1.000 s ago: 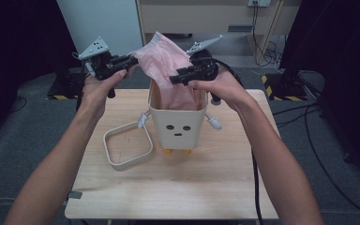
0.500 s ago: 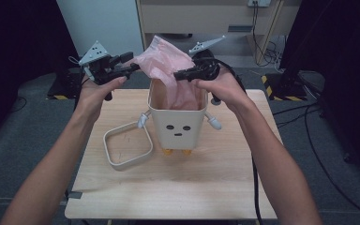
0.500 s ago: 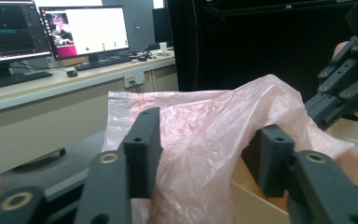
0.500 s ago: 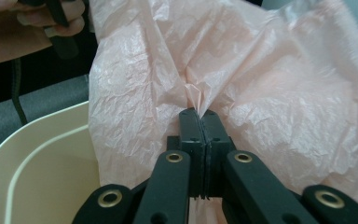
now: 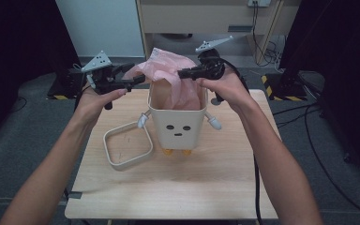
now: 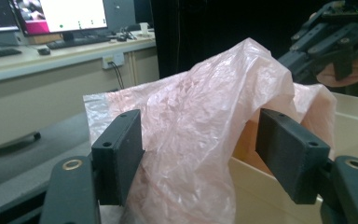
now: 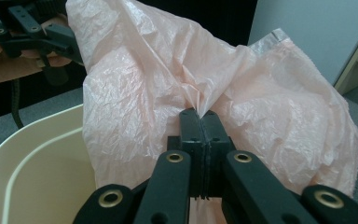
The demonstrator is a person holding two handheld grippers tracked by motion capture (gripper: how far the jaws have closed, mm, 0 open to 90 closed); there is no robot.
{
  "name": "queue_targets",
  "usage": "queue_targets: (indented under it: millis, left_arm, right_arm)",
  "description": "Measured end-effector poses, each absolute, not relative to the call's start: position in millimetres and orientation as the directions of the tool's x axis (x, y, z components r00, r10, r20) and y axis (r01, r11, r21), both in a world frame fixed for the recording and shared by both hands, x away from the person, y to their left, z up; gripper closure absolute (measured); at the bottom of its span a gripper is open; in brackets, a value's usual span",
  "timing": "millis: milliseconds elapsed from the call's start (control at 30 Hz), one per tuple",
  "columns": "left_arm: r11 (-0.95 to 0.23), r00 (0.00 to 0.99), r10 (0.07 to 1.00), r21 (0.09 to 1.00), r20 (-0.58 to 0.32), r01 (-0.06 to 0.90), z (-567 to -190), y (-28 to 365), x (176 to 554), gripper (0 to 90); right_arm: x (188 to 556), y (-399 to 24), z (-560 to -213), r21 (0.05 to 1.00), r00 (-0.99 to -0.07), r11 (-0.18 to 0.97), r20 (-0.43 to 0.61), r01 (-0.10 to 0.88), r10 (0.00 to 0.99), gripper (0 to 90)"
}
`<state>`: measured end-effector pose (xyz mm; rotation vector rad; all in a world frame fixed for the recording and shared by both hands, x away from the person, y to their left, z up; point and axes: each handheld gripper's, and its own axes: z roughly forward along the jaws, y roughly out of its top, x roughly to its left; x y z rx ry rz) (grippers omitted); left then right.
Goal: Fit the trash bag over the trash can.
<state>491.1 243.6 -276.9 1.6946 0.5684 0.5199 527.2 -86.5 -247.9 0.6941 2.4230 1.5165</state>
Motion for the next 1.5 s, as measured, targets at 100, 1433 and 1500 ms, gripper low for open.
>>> queue_targets:
  millis: [100, 1433, 1500]
  left_arm:
    - [-0.158, 0.790, 0.613, 0.983, 0.020, 0.097, -276.9, 244.5, 488.4, 34.7]
    - [-0.144, 0.781, 0.616, 0.989, 0.106, -0.021, -254.6, 230.9, 487.7, 85.8]
    - [-0.146, 0.781, 0.615, 0.989, 0.107, -0.021, -254.1, 231.0, 489.2, 85.9]
  right_arm:
    - [527.1, -88.1, -247.2, 0.890, -0.868, 0.358, 0.079, 0.283, 0.490, 90.0]
    - [504.3, -100.6, -259.3, 0.873, -0.880, 0.396, 0.074, 0.284, 0.469, 63.7]
    - [504.3, -102.2, -256.4, 0.882, -0.875, 0.374, 0.081, 0.285, 0.477, 55.7]
